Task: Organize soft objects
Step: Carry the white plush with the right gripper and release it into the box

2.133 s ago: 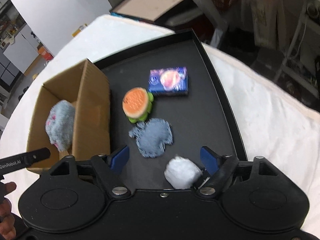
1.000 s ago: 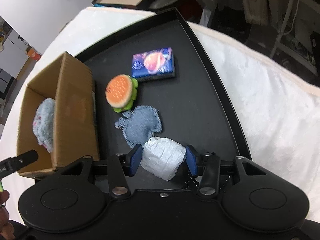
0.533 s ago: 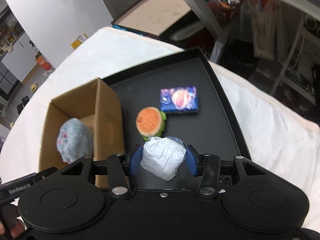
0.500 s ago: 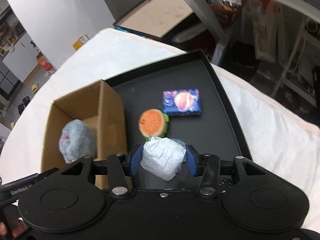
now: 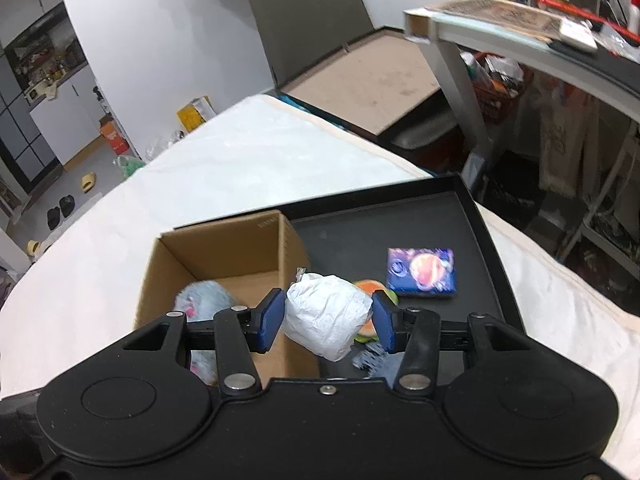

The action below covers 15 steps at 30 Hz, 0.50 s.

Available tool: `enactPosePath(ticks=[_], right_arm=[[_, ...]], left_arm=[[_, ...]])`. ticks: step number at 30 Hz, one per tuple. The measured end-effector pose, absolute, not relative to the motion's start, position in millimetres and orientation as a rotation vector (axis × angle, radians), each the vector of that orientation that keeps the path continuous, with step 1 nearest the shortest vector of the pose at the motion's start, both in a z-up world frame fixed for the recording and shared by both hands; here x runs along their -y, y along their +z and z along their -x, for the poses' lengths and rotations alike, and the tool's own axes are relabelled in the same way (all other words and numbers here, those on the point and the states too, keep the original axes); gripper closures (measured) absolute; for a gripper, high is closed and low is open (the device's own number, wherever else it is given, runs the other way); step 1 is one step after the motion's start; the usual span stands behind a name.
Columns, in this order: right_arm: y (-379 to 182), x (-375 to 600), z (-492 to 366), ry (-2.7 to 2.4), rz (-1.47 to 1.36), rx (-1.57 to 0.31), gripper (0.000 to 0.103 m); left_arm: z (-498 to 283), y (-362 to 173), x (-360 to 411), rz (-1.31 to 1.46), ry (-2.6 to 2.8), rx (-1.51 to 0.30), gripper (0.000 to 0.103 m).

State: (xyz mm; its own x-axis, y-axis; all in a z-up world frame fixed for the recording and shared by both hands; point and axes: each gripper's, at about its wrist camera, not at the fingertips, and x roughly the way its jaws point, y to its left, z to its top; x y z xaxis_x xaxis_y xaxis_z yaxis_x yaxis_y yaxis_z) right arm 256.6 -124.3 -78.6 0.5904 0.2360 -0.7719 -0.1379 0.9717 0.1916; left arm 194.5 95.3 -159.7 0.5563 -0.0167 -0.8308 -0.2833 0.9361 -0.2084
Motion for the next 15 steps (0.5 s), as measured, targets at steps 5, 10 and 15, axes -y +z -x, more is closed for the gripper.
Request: enactPosePath(ticks=[5, 10, 15], right_arm=[[-74, 108, -258, 0.232, -0.092, -0.884, 0.056], [-72, 90, -259, 0.259, -0.059, -0.857, 0.056], [-74, 76, -260, 0.279, -0.034, -0.846, 0.056]], left_arm=[[-194, -163, -101, 0.354, 0.163, -0.974, 0.039], [-194, -166, -104, 0.363, 0.156, -0.982, 0.053], [-196, -173, -108, 0.379, 0.159, -1.007, 0.075]])
